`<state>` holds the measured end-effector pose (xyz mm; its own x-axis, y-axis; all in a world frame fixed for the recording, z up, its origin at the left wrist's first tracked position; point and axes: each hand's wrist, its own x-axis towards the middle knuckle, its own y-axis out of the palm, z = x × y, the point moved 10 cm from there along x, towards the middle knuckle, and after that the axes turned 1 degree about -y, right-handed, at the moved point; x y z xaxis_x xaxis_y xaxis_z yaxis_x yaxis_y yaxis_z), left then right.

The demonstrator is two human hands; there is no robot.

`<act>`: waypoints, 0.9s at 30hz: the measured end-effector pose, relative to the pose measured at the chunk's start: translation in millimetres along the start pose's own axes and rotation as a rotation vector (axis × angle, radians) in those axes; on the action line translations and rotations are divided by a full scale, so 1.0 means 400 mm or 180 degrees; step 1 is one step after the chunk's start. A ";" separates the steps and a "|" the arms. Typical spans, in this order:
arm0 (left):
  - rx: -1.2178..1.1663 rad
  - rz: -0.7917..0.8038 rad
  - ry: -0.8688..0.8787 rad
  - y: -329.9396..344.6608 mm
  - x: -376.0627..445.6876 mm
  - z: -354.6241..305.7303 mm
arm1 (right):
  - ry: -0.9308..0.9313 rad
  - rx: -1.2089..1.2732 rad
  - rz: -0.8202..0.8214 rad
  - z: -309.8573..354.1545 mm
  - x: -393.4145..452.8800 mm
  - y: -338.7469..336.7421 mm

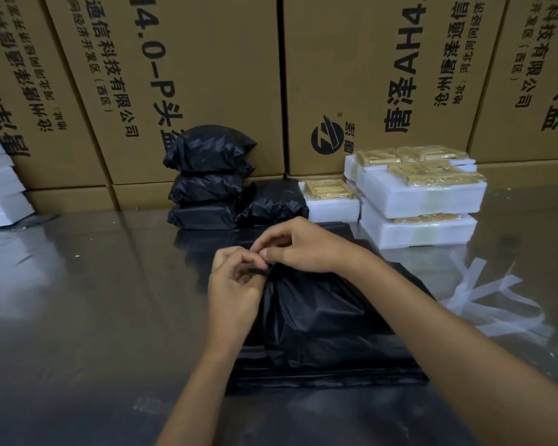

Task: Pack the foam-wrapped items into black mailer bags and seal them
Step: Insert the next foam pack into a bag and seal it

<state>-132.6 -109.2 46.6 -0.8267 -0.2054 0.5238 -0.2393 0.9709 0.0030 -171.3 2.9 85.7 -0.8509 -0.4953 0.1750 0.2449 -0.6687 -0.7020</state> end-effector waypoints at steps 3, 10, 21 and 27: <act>0.0036 -0.0039 -0.0176 -0.006 -0.001 0.010 | -0.0034 -0.0168 0.0143 -0.003 -0.005 0.010; 0.0251 -0.0081 -0.0149 -0.007 -0.005 0.003 | -0.0246 0.0242 0.0047 0.008 -0.011 0.006; 0.0080 0.0008 -0.0430 -0.005 0.007 0.058 | 0.0128 0.0279 -0.1018 -0.052 0.042 -0.064; -0.0863 -0.0323 -0.1398 -0.017 0.002 0.164 | 0.0549 0.0519 -0.1544 -0.131 0.062 -0.148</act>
<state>-165.1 -124.2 -8.8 -0.9557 -0.2758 0.1031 -0.2371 0.9285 0.2859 -231.1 59.3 95.4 -0.9449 -0.0190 0.3269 -0.1380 -0.8823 -0.4501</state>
